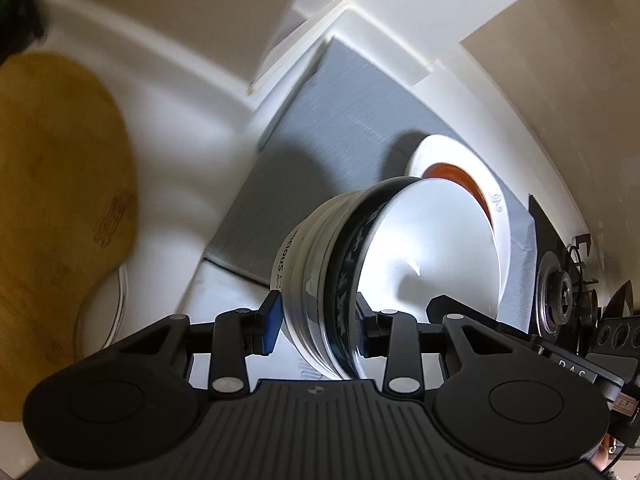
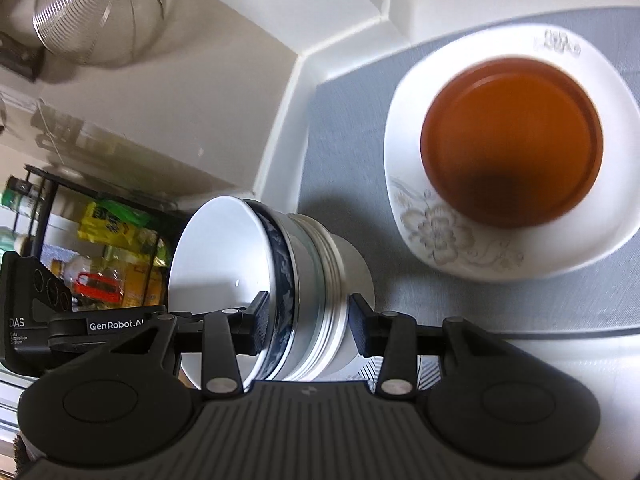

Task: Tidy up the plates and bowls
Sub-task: 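Lower the nested bowls with both tools onto the brown plate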

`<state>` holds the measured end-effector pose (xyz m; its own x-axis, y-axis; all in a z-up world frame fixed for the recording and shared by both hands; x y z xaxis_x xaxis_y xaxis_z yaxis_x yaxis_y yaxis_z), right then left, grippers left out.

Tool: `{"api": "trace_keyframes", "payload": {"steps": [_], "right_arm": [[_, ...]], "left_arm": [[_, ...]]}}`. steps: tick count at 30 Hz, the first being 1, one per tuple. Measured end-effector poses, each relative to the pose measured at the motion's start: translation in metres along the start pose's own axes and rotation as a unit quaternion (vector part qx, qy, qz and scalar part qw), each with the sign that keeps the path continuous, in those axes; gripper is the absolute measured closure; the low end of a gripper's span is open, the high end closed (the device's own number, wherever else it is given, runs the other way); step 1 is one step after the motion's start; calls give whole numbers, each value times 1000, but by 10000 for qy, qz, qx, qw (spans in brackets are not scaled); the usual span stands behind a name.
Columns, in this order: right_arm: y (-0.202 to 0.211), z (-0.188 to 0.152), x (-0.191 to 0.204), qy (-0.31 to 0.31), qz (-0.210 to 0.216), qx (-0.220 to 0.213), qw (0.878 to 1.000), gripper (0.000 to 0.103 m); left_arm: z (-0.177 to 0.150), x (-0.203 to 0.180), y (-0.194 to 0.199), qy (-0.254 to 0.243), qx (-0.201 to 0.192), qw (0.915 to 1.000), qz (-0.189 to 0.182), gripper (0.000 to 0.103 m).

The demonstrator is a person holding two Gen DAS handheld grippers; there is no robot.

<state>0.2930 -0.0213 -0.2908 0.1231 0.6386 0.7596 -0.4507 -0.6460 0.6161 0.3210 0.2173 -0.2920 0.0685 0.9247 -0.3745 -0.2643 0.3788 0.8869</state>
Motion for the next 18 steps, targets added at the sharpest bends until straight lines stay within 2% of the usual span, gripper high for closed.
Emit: {"api": "trace_keyframes", "payload": {"steps": [6,18], "right_arm": [[28,20,2,-47,112,-302,9995,57],[98,70,-16,-104,106,-979,9951,57]], "left_arm": [[18,-37,8,-290,-111,9995,34,64],[60,-126,-2,-940,-139,9954,-114,64]]}}
Point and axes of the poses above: each gripper's, at about its wrist camera, not at the fingertips, and y roughly against the way its jaws point, x to its left, z to its top, the point moved 4 cm from there along -y, roughly the way its jaws point, and after that the axes turned 8 degrees about -y, right-handed, at the moved point
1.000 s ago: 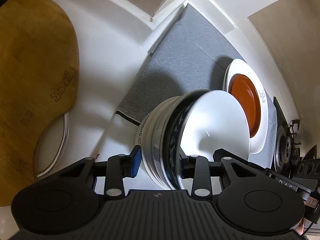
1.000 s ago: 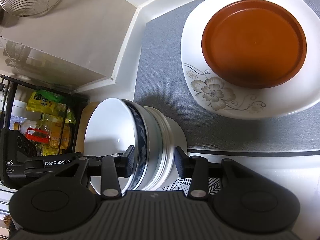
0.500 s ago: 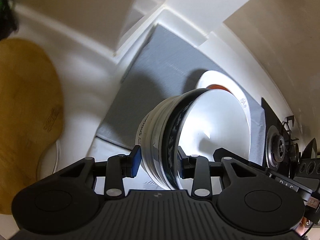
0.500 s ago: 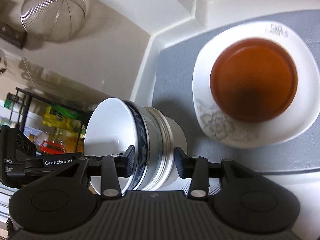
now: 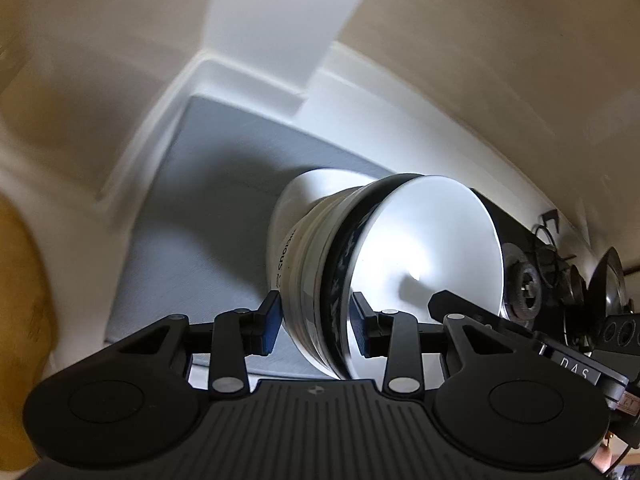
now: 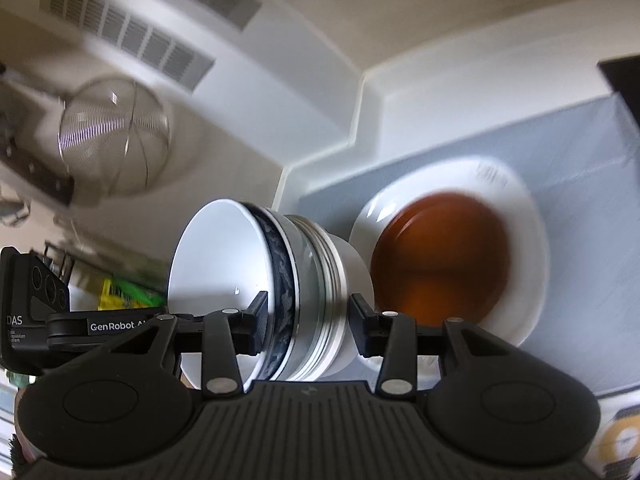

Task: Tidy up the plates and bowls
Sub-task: 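Lower the nested bowls with both tools onto the brown plate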

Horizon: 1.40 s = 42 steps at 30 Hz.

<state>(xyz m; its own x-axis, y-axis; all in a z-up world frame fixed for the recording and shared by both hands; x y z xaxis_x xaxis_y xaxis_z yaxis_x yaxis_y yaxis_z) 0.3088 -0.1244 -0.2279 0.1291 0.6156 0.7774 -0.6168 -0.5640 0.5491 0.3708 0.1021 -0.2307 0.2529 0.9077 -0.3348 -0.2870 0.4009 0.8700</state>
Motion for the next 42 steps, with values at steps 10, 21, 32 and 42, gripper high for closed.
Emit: {"api": "trace_keyframes", "payload": {"steps": [10,21,32,42], "right_arm": [[41,52,1,136,-10,-559,9983,57],[2,55,-52,-198,-427,-330,9983,57],[-35,48,-85,-479,-519,-176,9973,57],[-48,49,-102,-466,-509,-180,9975,56]], "left_arm": [[50,-50,-2,-306,-197,9992,-189,63],[43,-34,-86,-100,419,9987,-263,62],[33,-21,-122,61,549,9983,-201,62],[25,-16,-135,-84,441,9988,-196,62]]}}
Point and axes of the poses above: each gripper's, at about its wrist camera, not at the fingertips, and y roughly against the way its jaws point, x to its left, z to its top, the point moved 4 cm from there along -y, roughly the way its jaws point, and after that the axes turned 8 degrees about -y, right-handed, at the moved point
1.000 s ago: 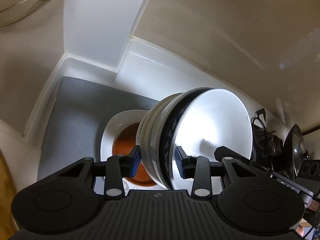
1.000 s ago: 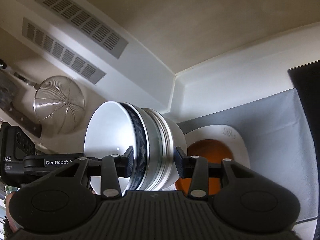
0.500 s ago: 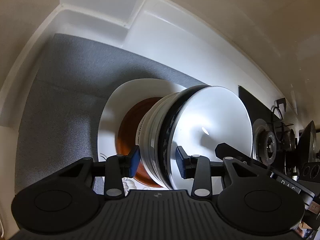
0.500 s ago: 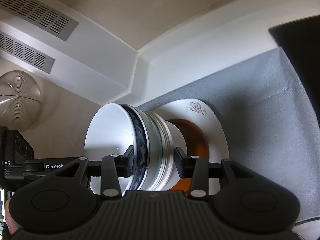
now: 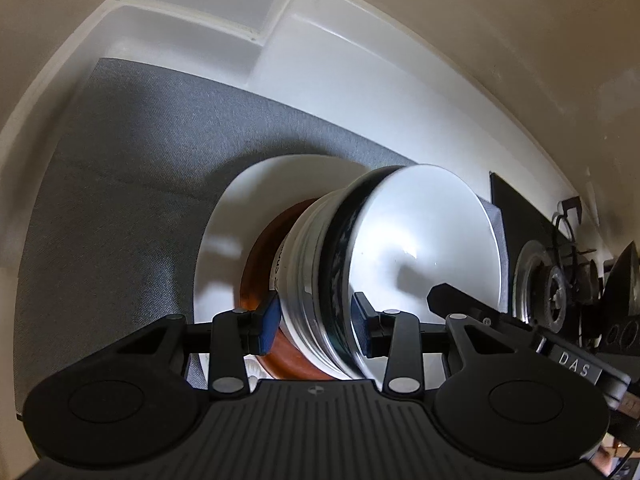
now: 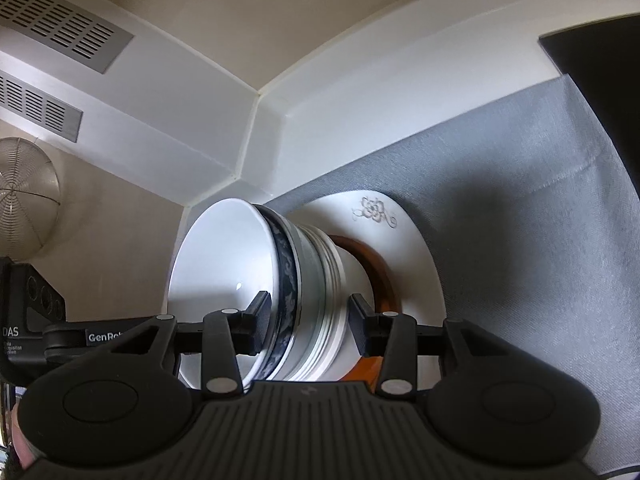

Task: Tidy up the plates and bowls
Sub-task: 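Lower the nested bowls with both tools onto the brown plate, then open both tools and pull them back from the bowls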

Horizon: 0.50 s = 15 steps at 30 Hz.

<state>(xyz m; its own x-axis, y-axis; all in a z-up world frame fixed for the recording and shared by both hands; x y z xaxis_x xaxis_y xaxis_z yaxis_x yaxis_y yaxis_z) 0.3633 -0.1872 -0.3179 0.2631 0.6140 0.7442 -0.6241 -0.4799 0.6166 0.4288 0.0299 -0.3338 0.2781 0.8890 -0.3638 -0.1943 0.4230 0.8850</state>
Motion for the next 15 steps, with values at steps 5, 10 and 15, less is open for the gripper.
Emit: {"api": "trace_keyframes", "payload": {"steps": [5,10,15], "right_arm": [[-3,-4,-3,2,-72,-31,10000,55],[20,-12,6,47,-336,-472,9983,32],[61,-43,32,452,-1259,-1066,9853,17]], "left_arm": [[-6,-4,3,-114,-232,9997,35,63],[-10,-5,36,-319,-842,9953,357,38],[-30,-18,87,-883,-1554,9767,1189,17]]}}
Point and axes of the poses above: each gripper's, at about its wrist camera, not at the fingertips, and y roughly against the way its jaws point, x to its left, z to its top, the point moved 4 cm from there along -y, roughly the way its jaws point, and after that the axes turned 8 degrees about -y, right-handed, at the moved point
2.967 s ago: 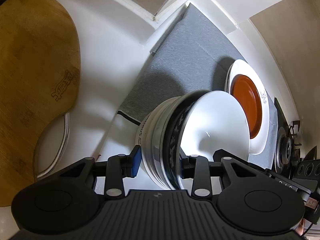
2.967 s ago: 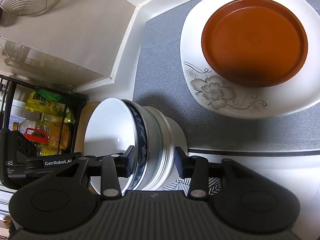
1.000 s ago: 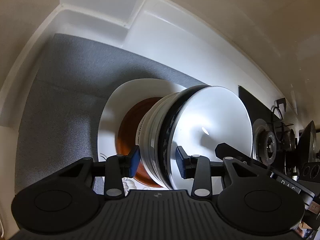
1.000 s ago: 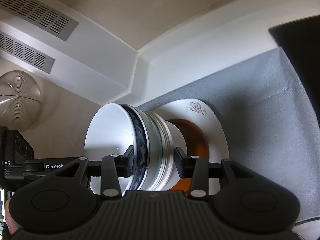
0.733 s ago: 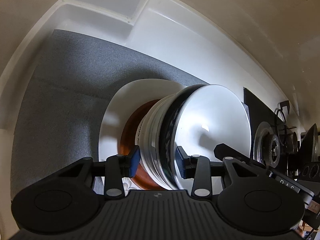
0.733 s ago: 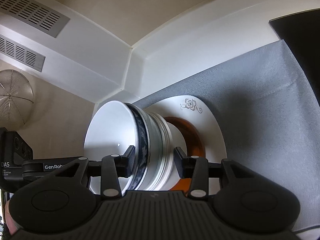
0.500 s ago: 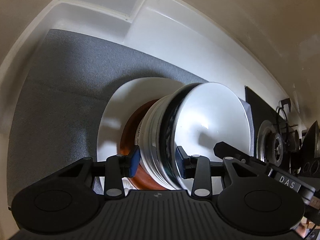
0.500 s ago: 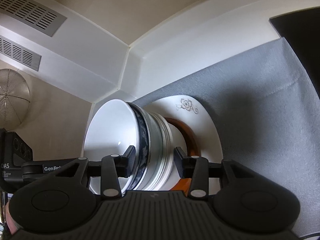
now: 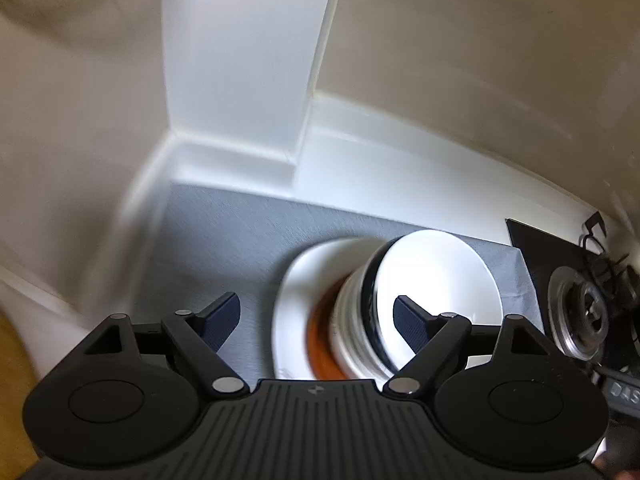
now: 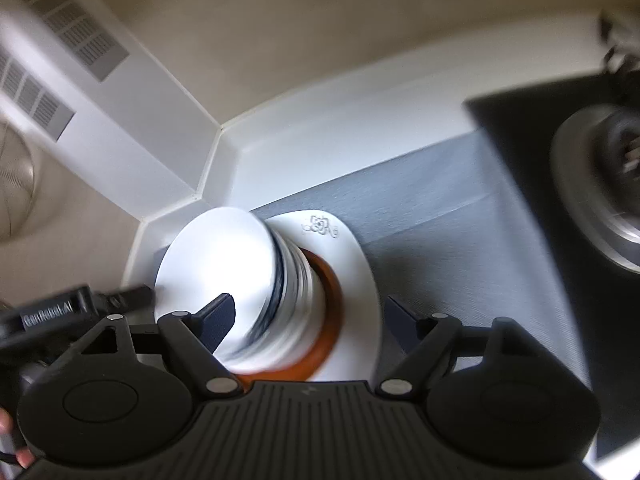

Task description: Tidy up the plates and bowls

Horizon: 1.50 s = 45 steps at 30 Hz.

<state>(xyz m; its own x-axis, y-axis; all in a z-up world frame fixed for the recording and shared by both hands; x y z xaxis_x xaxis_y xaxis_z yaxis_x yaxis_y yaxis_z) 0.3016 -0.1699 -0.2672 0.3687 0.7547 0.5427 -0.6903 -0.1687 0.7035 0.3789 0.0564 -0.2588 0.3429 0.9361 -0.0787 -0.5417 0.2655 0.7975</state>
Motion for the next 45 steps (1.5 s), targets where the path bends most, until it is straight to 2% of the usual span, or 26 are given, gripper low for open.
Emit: {"api": "trace_keyframes", "payload": {"steps": [4,7,10,12,14,19,22,25,29,34,39,45], "right_arm": [[39,-31,26,337,-585,-171,9976,15],[66,-52,42,546,-982,-312,9932,15],[94,-66,56,672,-1270,-434,9887,9],[113,-73,64,814,-1192,-485,9883,9],[133,-76,74,914,-1148,-515,9878,7],[191,-71,89,1177,-863,-596,9875,2],[231,-65,95,1288,-671,-675,9871,0],[263,-63,99,1591,-656,-565,9835,0],[299,-63,94,1735,-685,-717,9798,0],[311,-67,75,1603,-685,-208,9845,0],[331,-75,68,1744,-724,-421,9811,0],[343,-86,63,1796,-577,-405,9812,0]], "left_arm": [[-13,-11,43,-189,-6,9997,156,17],[-21,-23,74,-269,179,9994,110,17],[-26,-37,107,-415,267,9988,-71,17],[-29,-46,132,-504,191,9985,-63,16],[-31,-57,158,-555,87,9983,148,16],[-35,-84,222,-317,-143,9985,426,16],[-38,-107,259,-304,-246,9959,821,16],[-41,-130,290,-379,-378,9894,1348,16],[-47,-151,316,-317,-523,9854,1588,16],[-61,-179,332,-375,-456,9874,1471,16],[-72,-194,342,-300,-489,9867,1521,16],[-84,-205,350,-356,-448,9849,1632,16]]}}
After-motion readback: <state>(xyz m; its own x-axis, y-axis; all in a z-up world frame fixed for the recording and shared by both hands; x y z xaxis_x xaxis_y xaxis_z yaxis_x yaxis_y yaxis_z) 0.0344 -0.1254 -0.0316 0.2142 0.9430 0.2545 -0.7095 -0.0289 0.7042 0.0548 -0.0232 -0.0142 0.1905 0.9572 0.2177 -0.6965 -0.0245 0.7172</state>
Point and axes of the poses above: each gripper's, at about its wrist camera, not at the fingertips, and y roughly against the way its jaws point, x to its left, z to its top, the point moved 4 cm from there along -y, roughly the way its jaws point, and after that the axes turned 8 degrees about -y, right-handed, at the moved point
